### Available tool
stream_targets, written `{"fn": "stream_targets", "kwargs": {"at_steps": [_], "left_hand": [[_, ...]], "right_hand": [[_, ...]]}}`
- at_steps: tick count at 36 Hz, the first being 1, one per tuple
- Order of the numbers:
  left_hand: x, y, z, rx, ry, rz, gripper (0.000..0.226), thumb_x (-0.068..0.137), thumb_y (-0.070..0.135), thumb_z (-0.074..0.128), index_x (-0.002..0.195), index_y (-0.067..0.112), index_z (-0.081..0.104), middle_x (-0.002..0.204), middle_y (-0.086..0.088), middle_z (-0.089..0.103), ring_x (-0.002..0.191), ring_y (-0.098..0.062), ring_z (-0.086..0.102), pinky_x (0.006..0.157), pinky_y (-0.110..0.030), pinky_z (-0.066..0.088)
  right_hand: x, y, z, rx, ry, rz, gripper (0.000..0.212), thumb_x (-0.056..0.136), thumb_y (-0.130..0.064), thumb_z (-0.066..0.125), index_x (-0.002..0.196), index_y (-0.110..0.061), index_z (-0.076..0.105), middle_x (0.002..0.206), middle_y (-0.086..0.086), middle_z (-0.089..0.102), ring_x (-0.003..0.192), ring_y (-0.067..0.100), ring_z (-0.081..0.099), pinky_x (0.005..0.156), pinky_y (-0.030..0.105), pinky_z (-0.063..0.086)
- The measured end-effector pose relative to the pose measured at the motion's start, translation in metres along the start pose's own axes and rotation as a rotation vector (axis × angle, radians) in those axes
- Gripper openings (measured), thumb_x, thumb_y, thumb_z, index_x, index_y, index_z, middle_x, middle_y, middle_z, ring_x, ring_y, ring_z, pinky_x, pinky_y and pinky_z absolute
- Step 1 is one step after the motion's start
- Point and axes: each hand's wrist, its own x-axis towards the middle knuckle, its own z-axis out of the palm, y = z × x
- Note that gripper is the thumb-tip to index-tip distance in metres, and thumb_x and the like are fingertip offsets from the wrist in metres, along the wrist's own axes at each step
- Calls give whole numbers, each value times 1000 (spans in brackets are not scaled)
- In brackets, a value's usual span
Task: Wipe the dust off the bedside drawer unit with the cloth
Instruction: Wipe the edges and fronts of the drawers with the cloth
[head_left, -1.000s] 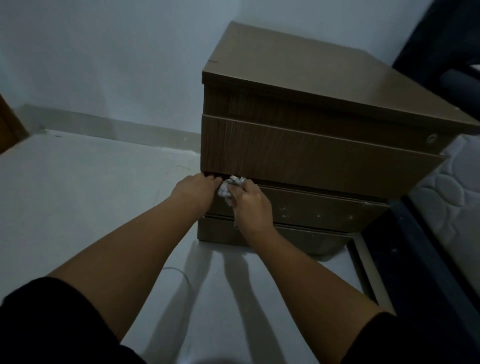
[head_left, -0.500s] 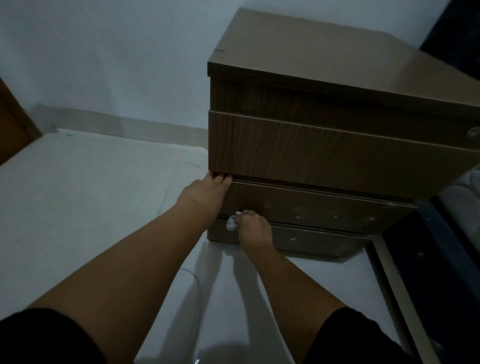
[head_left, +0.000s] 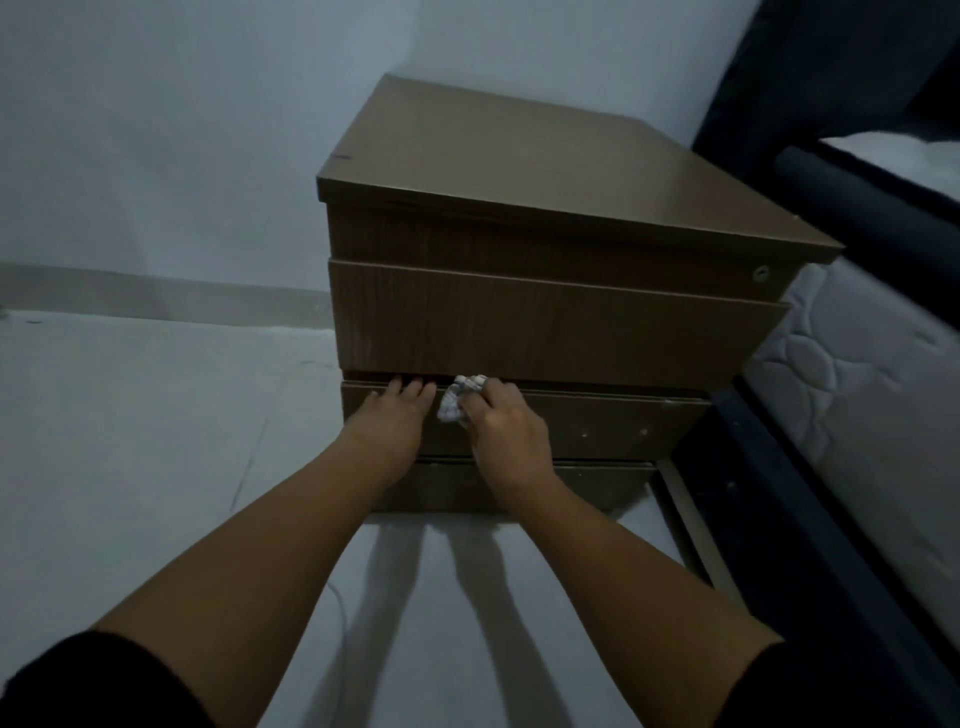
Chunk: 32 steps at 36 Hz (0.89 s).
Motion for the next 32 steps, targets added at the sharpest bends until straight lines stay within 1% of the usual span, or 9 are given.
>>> {"fn": "stream_targets", "kwargs": {"at_steps": [5, 8, 13, 14, 16, 18, 23, 27, 32], "left_hand": [[10, 6, -2, -36, -10, -5, 82, 89, 0, 52, 154, 16, 5, 160, -4, 12, 148, -24, 14, 116, -37, 25], [11, 6, 1, -37, -9, -8, 80, 90, 3, 51, 154, 16, 5, 160, -4, 11, 148, -24, 13, 115, -38, 26], [15, 5, 7, -17, 10, -6, 71, 95, 7, 43, 154, 14, 4, 159, -4, 13, 147, -24, 14, 114, -40, 28], [16, 5, 8, -12, 10, -5, 71, 95, 8, 42, 154, 15, 3, 159, -4, 12, 147, -25, 14, 114, -40, 28], [18, 5, 9, -9, 4, 1, 71, 95, 7, 42, 154, 15, 3, 159, -3, 11, 148, -25, 12, 114, -40, 28], [19, 4, 9, -17, 0, 8, 69, 96, 7, 40, 154, 15, 3, 159, -3, 12, 148, -25, 12, 115, -41, 27], [19, 2, 7, 5, -19, 12, 71, 96, 7, 41, 154, 14, 1, 160, -4, 10, 149, -25, 8, 116, -40, 25], [17, 1, 9, 17, -18, 5, 73, 95, 6, 44, 154, 15, 2, 159, -4, 12, 148, -25, 13, 115, -41, 27], [14, 3, 2, 32, -33, 2, 70, 95, 7, 42, 154, 15, 4, 158, -5, 15, 146, -26, 17, 116, -41, 27]], "right_hand": [[2, 6, 13, 1, -60, 6, 30, 55, -9, 84, 82, -12, 72, 87, 8, 69, 68, 22, 65, 46, 22, 49], [-3, 5, 26, -18, -93, 27, 31, 51, -12, 86, 79, -15, 72, 83, 5, 68, 67, 19, 65, 45, 20, 48], [-12, 4, 53, 30, -159, 81, 27, 53, -5, 84, 77, -10, 73, 79, 8, 69, 64, 23, 67, 46, 22, 50], [-14, 5, 58, 41, -192, 96, 24, 60, -3, 80, 83, -8, 73, 85, 11, 70, 71, 27, 68, 51, 25, 53], [-17, 6, 66, 67, -242, 136, 26, 80, -2, 61, 105, -4, 69, 108, 16, 66, 94, 33, 65, 71, 33, 54], [-18, 7, 74, 45, -313, 160, 32, 91, -4, 47, 120, -4, 60, 123, 15, 59, 109, 30, 59, 84, 34, 49], [-19, 2, 88, 47, -357, 231, 34, 94, -3, 41, 125, -5, 56, 123, 12, 58, 108, 25, 59, 86, 30, 47], [-20, -1, 86, 88, -373, 265, 33, 94, -4, 43, 125, -8, 55, 123, 11, 58, 106, 24, 60, 86, 30, 48], [-25, 1, 69, 127, -363, 232, 40, 90, -6, 50, 129, -11, 52, 127, 12, 54, 109, 27, 58, 88, 33, 49]]}}
